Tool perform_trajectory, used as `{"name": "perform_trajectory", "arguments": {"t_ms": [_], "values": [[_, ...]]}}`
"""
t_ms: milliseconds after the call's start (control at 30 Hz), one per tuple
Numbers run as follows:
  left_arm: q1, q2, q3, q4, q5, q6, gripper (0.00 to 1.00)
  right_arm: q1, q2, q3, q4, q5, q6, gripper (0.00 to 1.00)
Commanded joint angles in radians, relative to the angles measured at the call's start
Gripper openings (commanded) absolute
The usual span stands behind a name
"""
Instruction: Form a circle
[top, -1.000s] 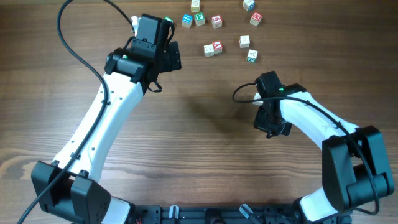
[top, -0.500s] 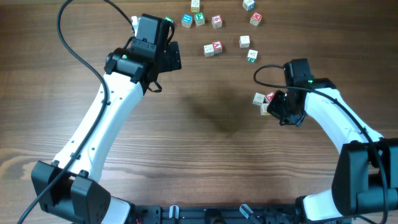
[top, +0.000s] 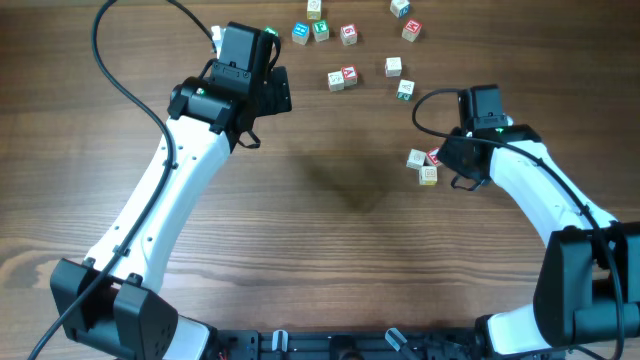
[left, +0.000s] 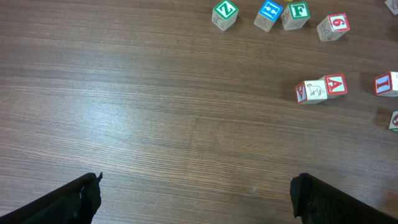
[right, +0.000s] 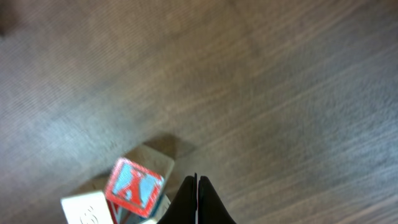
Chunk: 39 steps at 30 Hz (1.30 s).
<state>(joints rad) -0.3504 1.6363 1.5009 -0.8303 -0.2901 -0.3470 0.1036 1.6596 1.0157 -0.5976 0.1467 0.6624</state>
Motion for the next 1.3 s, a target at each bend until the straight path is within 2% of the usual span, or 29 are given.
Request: {"name": "perform_trajectory", "arguments": {"t_ms": [0,233,400,633,1100,1267], "values": [[0.004,0.002,-0.003,0.003,-0.002,-0.009,1.0,-0.003,-0.024,0.029,0.05,0.06,0.018,0.04],[0.004,0.002,-0.003,0.003,-0.002,-0.009,1.0,-0.003,-0.023,0.027,0.133,0.032,0.013,0.04],[0.004,0.002,-0.003,0.003,-0.002,-0.009,1.0,-0.003,-0.023,0.027,0.126,-0.193,-0.136,0.04],[0.004,0.002,-0.003,0.003,-0.002,-0.009,1.0,-0.003,-0.023,0.027,0.098,-0.333,-0.205,0.04],[0.004,0.002,-0.003,0.003,-0.002,-0.009,1.0,-0.003,-0.026,0.044,0.076,-0.277,-0.247,0.04],[0.004,0.002,-0.003,0.003,-0.002,-0.009,1.0,-0.003,-0.185,0.171,-0.006,-0.272,-0.318,0.04]]}}
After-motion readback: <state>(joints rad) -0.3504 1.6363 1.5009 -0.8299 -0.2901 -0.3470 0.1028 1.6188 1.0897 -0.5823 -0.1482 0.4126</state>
